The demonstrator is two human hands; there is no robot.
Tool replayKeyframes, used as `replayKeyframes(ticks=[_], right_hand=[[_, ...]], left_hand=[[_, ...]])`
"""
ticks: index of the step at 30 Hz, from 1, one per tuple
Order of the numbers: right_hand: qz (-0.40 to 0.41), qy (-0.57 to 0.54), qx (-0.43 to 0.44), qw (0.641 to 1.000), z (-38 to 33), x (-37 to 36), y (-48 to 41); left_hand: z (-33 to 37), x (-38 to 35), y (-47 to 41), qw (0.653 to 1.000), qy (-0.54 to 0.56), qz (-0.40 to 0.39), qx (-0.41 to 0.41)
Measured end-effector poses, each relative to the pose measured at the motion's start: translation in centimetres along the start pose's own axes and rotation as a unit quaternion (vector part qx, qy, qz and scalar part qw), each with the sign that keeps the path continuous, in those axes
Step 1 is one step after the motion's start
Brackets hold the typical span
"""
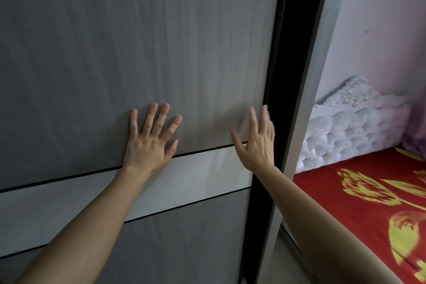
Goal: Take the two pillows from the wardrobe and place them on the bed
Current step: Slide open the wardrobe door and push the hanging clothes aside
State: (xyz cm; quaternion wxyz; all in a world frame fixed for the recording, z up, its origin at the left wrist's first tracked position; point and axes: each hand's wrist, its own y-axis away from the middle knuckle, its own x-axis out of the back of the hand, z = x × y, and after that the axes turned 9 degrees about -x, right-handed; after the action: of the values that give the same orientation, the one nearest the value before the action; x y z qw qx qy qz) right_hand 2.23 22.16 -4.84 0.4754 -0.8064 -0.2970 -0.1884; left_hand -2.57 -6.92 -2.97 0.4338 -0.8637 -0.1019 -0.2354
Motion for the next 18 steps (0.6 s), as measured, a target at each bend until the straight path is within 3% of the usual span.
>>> replayKeyframes(ticks=[2, 5, 8, 18], right_hand=[[0.007, -0.068, -0.068, 0.995, 0.5, -0.4, -0.3], [-0.078, -0.177, -0.111, 0.975, 1.2, -1.4, -1.5], [-0.151, -0.241, -0.104, 0.953, 0.6, -2.8, -1.8], [-0.123, -0.35, -0.006, 0.929, -4.3, -7.4, 1.7]], left_hand=[[0.0, 0.7, 0.6, 0.999, 0.0, -0.002, 0.032], [0.1, 1.4, 1.2, 0.997, 0.006, 0.003, 0.08], [-0.2, 1.7, 1.4, 0.989, 0.015, 0.008, 0.146], [-1.8, 3.0, 4.6, 0.954, 0.023, -0.093, 0.284]])
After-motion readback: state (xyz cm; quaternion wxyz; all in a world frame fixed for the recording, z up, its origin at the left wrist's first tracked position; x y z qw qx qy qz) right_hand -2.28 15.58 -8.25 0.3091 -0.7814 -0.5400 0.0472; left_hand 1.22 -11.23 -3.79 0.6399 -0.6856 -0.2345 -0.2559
